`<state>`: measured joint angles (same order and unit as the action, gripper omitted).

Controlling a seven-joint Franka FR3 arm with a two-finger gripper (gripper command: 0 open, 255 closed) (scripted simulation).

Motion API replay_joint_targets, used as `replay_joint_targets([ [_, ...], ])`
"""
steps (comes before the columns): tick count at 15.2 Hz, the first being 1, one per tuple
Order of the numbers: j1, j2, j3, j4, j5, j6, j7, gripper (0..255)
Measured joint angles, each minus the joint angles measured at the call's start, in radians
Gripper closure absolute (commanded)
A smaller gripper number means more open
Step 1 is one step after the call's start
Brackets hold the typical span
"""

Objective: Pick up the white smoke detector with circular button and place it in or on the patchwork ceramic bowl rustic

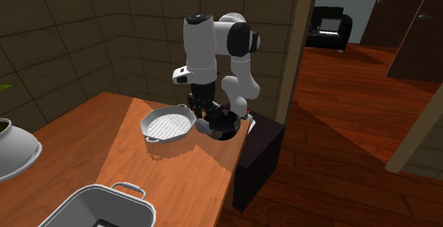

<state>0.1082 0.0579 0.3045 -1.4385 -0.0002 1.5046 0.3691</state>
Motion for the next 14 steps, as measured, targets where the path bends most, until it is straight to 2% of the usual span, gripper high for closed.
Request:
replay_joint_targets([
  [4,-0.019,-0.183,-0.020,-0.192,0.053,0.016,-0.038,255],
  [9,-0.019,-0.395,-0.051,-0.406,0.101,0.023,-0.077,255],
  [14,-0.009,-0.565,-0.080,-0.539,0.126,-0.014,-0.104,255],
])
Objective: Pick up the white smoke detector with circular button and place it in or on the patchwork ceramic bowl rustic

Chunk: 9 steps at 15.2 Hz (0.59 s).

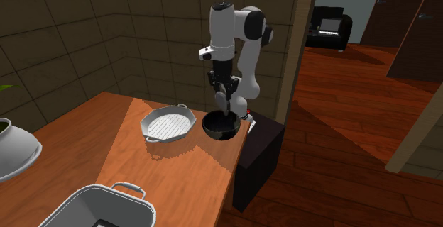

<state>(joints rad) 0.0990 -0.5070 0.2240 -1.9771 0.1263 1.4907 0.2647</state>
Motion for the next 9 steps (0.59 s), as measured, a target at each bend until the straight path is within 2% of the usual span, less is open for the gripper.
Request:
replay_joint_targets([
  [9,0.007,-0.060,0.001,-0.167,0.012,0.106,-0.013,255],
])
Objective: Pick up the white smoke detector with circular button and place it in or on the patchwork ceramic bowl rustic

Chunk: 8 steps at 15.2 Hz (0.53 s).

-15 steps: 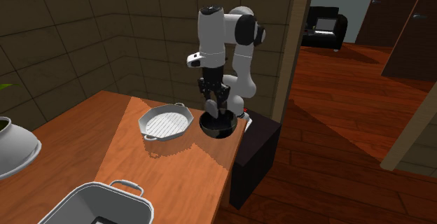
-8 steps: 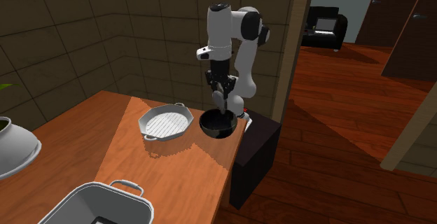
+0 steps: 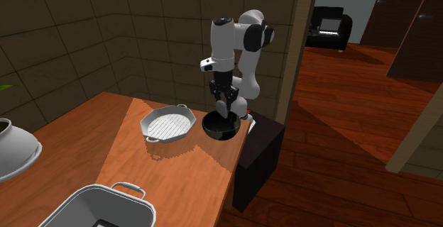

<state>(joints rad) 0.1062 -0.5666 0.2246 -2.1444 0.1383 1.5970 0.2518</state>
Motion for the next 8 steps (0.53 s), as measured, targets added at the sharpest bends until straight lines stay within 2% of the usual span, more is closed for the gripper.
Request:
replay_joint_targets([
  [8,0.004,-0.015,0.008,-0.097,0.008,0.082,-0.003,255],
])
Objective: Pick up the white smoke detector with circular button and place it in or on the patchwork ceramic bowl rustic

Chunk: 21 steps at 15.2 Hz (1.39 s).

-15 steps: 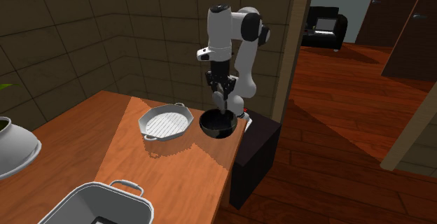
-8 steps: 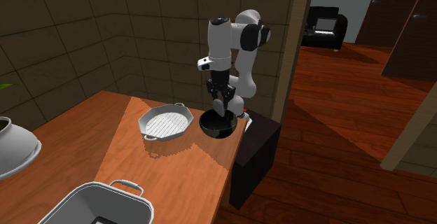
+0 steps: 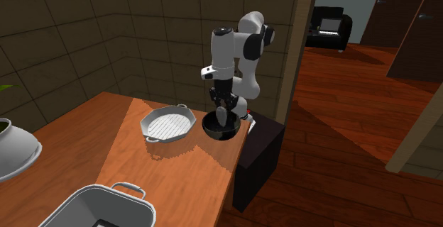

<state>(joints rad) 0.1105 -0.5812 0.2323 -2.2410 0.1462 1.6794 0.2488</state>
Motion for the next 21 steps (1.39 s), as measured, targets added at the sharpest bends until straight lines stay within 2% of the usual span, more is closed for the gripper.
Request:
replay_joint_targets([
  [4,0.000,-0.001,0.000,-0.004,0.000,0.003,-0.001,255],
  [5,0.000,-0.001,0.000,-0.005,0.000,0.003,-0.001,0],
  [11,0.000,-0.001,0.000,-0.005,0.000,0.004,-0.001,0],
  [16,-0.006,0.019,-0.010,0.124,-0.010,-0.103,0.003,0],
  [21,-0.006,0.023,-0.011,0.141,-0.011,-0.118,0.004,0],
])
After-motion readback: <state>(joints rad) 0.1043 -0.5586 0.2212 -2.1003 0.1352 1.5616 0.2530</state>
